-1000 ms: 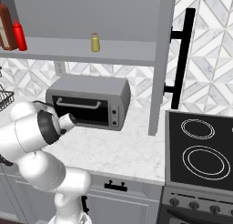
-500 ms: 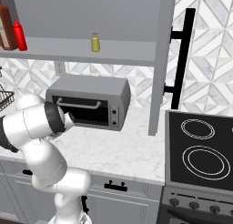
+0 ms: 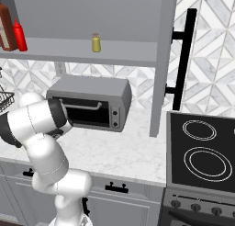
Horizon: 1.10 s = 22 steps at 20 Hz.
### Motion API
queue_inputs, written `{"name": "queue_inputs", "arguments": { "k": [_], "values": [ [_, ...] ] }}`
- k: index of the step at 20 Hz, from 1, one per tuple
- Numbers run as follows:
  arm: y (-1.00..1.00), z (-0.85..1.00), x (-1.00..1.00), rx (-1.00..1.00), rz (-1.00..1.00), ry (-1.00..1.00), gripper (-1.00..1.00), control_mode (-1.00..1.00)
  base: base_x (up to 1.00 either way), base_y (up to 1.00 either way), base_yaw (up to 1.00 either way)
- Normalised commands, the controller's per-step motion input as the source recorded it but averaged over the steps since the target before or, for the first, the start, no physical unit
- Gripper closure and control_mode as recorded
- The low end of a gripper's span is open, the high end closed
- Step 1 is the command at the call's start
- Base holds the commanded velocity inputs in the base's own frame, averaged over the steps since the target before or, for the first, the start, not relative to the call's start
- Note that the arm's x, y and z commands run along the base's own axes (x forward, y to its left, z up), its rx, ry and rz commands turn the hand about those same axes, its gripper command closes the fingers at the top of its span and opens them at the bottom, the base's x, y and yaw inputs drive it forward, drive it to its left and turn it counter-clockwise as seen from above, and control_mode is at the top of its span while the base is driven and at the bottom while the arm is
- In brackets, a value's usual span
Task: Put the shaker and condiment bottle from the counter next to their counterparts in the cabinet.
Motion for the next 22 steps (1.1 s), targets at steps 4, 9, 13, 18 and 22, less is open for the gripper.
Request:
{"name": "queue_inputs", "arguments": {
  "k": [4,9,13,18,22],
  "values": [
    [0.31,-0.6,-0.98,0.08,0.0,0.3,1.0,-1.0,0.0,0.0,0.0],
    [0.01,0.43,-0.52,0.12,-0.05,0.1,1.0,-1.0,0.0,0.0,0.0],
    [0.0,0.85,-0.08,0.02,-0.03,-0.05,1.0,-1.0,0.0,0.0,0.0],
    [-0.03,0.83,0.0,0.0,-0.1,-0.08,1.0,-1.0,0.0,0.0,0.0],
    [-0.14,0.61,-0.15,0.0,-0.24,-0.14,1.0,-1.0,0.0,0.0,0.0]
  ]
}}
